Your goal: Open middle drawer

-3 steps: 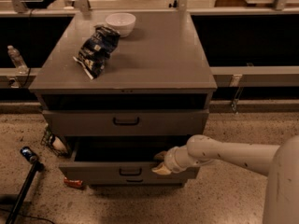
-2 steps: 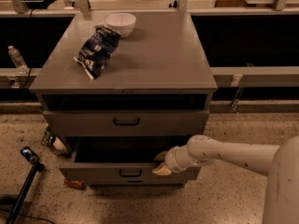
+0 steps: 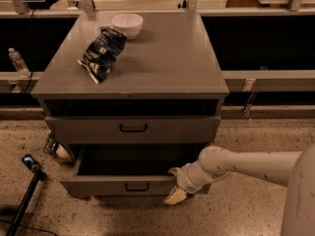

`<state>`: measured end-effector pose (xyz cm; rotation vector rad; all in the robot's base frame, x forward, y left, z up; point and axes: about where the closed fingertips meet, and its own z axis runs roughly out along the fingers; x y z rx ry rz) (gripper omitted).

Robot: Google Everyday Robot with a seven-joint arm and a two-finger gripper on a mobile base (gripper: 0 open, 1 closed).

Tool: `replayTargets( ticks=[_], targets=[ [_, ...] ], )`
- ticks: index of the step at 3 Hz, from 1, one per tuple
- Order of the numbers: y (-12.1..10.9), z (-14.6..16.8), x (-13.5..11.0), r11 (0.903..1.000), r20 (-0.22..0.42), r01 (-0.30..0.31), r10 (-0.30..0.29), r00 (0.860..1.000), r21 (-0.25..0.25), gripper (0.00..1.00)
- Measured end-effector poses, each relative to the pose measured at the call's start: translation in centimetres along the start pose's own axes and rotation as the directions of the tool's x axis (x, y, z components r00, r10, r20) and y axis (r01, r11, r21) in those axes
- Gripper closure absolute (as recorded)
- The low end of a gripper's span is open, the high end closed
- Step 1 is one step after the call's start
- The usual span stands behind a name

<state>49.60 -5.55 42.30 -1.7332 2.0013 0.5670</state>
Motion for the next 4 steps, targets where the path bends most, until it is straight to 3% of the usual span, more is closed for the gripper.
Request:
replayTargets(
  ticks=[1, 2, 3, 4],
  targets=[
    [1.8, 0.1, 0.4, 0.9985, -0.024, 0.001, -0.002, 1.000, -0.056, 0.33],
    [2.2, 0.0, 0.1, 0.9985, -0.042, -0.011, 0.009, 0.999, -0.054, 0.36],
    [0.7, -2.4, -2.3, 0.9990, -0.072, 0.035, -0.033, 0.997, 0.027, 0.05],
    [-0.4, -5.1, -4.4, 0.9923, -0.081, 0.100, -0.094, 0.992, 0.073, 0.00]
  ],
)
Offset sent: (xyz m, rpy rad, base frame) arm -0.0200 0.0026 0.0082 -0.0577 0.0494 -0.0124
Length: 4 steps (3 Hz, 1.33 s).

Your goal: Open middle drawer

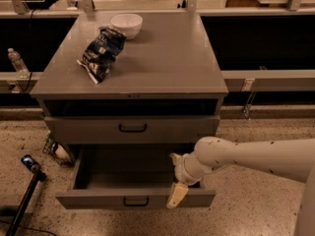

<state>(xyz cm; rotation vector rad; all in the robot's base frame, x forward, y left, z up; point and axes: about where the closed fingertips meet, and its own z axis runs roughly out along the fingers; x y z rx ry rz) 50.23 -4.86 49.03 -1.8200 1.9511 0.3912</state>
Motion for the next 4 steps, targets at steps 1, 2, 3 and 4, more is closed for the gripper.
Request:
replayTargets(
  ticks=[1, 2, 3, 4],
  targets=[
    [0.1, -2.1, -0.5, 0.9995, 0.017, 0.029, -0.029, 0.999, 0.013, 0.17],
    [0.3, -3.1, -0.3, 0.9986, 0.017, 0.050, -0.050, 0.999, 0.019, 0.41],
    [-1.0, -2.7, -0.4, 0.9959, 0.019, 0.086, -0.086, 0.996, 0.030, 0.64],
    [-3.1, -0.7, -0.4, 0.9926, 0.028, 0.112, -0.113, 0.993, 0.047, 0.87]
  ],
)
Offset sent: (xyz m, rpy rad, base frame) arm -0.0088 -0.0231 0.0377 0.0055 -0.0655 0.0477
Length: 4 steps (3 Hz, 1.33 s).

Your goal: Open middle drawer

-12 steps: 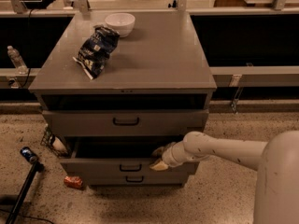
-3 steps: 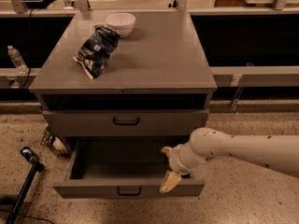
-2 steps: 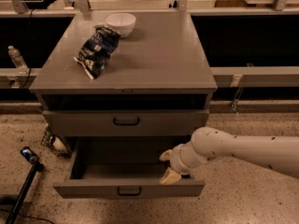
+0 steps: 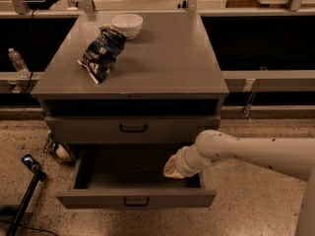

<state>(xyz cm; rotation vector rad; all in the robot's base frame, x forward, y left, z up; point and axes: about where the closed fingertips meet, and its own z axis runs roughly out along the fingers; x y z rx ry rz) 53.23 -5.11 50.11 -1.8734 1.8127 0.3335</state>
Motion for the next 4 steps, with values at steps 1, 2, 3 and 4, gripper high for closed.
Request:
replayTargets(
  ticks=[1, 2, 3, 4],
  targets=[
    [-1.7, 3.7, 0.3, 0.9993, 0.015, 0.037, -0.037, 0.999, 0.004, 1.00],
    [-2.9, 7.5, 1.4, 0.9995, 0.009, 0.033, -0.033, 0.999, 0.006, 1.00],
    [-3.2, 9.8, 2.4, 1.0000, 0.004, 0.004, -0.004, 1.000, -0.007, 1.00],
    [-2.3, 9.9, 3.5, 0.9987, -0.011, -0.048, 0.048, 0.999, -0.016, 1.00]
  ],
)
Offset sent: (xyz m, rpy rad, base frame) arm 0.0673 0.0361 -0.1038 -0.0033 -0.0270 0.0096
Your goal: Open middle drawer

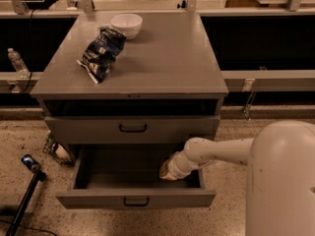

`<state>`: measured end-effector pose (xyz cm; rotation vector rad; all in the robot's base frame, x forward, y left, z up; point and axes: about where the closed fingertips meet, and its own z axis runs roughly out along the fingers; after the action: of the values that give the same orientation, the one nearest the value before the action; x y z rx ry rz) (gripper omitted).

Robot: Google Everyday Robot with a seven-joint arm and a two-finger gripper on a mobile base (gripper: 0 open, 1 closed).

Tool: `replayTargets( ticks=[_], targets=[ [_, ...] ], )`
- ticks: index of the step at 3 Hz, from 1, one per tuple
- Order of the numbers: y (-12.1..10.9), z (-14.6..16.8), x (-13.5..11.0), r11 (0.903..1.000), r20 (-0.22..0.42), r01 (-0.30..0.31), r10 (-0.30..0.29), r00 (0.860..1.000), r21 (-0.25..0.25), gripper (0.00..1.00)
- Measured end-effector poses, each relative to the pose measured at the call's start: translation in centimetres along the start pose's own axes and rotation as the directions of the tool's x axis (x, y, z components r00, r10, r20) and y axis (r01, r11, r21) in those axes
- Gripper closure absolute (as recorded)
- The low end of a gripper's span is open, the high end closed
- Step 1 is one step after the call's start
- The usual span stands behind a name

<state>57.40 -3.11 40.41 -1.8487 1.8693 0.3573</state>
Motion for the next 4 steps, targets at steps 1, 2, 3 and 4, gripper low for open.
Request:
replayTargets(
  ticks=[1, 2, 3, 4],
  targets=[
    [2.1, -1.6, 1.6, 0.9978, -0.032, -0.066, 0.066, 0.997, -0.006, 1.00],
    [4.8, -2.6, 2.5, 0.9916, -0.055, -0.126, 0.124, 0.991, -0.029, 1.00],
    [7.5, -2.9, 2.8, 0.9817, -0.068, -0.178, 0.174, 0.982, -0.067, 1.00],
    [9.0, -2.6, 1.6, 0.9766, -0.077, -0.203, 0.197, 0.977, -0.072, 1.00]
  ],
)
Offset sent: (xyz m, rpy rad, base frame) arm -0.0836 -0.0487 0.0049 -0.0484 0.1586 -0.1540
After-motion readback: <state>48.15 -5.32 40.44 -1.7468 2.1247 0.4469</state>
